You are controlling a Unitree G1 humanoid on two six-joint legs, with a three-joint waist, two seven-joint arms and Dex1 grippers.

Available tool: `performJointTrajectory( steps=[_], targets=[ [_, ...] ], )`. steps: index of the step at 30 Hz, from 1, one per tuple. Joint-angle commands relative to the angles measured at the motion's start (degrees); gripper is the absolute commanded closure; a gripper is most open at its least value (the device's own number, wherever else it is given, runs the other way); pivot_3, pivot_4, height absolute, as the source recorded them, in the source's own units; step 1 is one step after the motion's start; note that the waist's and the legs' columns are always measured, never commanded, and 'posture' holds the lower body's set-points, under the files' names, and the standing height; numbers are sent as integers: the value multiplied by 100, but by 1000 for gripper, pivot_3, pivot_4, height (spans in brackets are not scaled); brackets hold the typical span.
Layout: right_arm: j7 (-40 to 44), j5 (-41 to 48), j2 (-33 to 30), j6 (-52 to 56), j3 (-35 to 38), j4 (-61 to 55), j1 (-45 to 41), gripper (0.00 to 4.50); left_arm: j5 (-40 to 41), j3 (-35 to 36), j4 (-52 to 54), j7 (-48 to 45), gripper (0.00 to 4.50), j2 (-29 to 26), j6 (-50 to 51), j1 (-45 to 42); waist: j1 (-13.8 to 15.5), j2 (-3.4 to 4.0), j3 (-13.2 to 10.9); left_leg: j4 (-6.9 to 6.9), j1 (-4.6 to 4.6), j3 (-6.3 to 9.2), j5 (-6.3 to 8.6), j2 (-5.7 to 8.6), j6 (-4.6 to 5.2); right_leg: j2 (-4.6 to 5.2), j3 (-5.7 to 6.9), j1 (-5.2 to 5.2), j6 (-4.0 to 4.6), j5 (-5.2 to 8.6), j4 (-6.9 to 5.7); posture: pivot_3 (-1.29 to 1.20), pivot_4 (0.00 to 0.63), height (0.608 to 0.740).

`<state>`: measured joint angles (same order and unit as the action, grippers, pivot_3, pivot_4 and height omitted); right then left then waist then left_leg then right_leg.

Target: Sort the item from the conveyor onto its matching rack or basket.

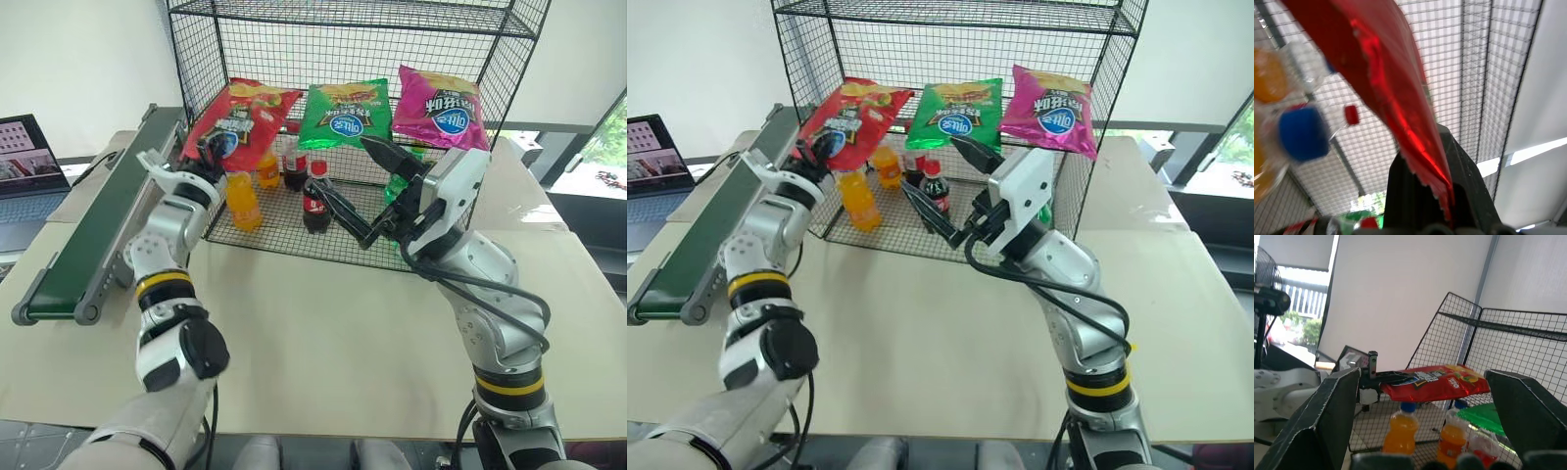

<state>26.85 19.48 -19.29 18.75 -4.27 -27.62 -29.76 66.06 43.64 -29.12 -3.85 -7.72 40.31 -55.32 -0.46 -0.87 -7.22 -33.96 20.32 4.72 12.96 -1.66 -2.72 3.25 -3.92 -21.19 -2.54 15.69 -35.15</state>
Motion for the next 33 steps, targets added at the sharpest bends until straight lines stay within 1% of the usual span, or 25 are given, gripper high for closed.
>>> performJointTrajectory(
  steps=[1, 5, 7, 10, 13, 18, 22, 24, 29, 32, 33],
  targets=[
    [-128, -198, -84, 92, 31, -124, -61, 0, 67, -281, 802, 505, 4451, 231, -143, -168, 3, 0, 0, 0, 0, 0, 0, 0, 0, 0, 0, 0, -1, -1, 1, 0, 150, 738],
    [-186, -302, -79, 187, -1, -183, -98, 0, 79, -369, 938, 755, 4451, 428, -379, -250, -20, 0, 0, 1, -3, -1, -1, 2, -2, -1, -1, 5, -3, -2, 6, 0, 150, 738],
    [-234, -348, -38, 231, -29, -237, -98, 0, 22, -392, 756, 791, 4451, 530, -714, -524, -25, -1, 0, 1, -3, -1, -1, 2, -2, -2, -2, 4, -3, -2, 7, 0, 150, 738],
    [-295, -406, 13, 243, -50, -280, -52, 0, -147, -394, 289, 742, 4451, 533, -1244, -983, -15, -3, -2, 1, -1, -1, -2, 2, -4, -3, -1, 3, -3, -2, 10, 0, 150, 738],
    [-334, -448, 38, 259, -44, -319, -52, 0, -366, -343, -286, 725, 4451, 421, -1757, -1323, -24, -3, -1, 1, 1, -2, -3, 6, -5, -1, -2, 5, -9, -1, 16, 0, 150, 738],
    [-363, -478, 13, 320, 8, -420, -77, 0, -715, -276, -1536, 478, 4451, 119, -2542, -1882, -33, -2, -1, 5, -4, -2, -3, 6, -5, -2, -2, 5, -24, 8, 17, 0, 150, 738],
    [-402, -489, 0, 393, -18, -497, -89, 0, -902, -208, -2481, 248, 4451, -78, -2998, -2303, -26, -3, -2, 4, 0, -2, -4, 6, -6, -2, -2, 4, -28, 10, 17, 0, 150, 738],
    [-414, -497, -1, 425, -18, -525, -85, 0, -994, -203, -2816, 141, 4451, -165, -3119, -2457, -20, -3, -2, 5, 1, -2, -4, 6, -6, -2, -1, 4, -46, 21, 18, 0, 150, 738],
    [-459, -509, -2, 499, 0, -587, -62, 0, -1087, -149, -3260, -98, 4451, -301, -3177, -2682, -30, -2, -2, 7, -1, -2, -4, 7, -6, -1, -1, 4, -49, 23, 16, 0, 150, 738],
    [-498, -511, 14, 522, 6, -604, -42, 0, -1127, -131, -3282, -193, 3640, -330, -3171, -2692, -31, -2, -2, 7, -1, -2, -4, 6, -6, -1, -1, 4, -49, 23, 15, 0, 150, 738],
    [-505, -509, 13, 523, 7, -603, -39, 0, -1136, -124, -3269, -205, 3164, -333, -3154, -2679, -33, -2, -2, 7, -1, -2, -4, 6, -6, -1, -1, 4, -49, 23, 15, 0, 150, 738]
  ],
)
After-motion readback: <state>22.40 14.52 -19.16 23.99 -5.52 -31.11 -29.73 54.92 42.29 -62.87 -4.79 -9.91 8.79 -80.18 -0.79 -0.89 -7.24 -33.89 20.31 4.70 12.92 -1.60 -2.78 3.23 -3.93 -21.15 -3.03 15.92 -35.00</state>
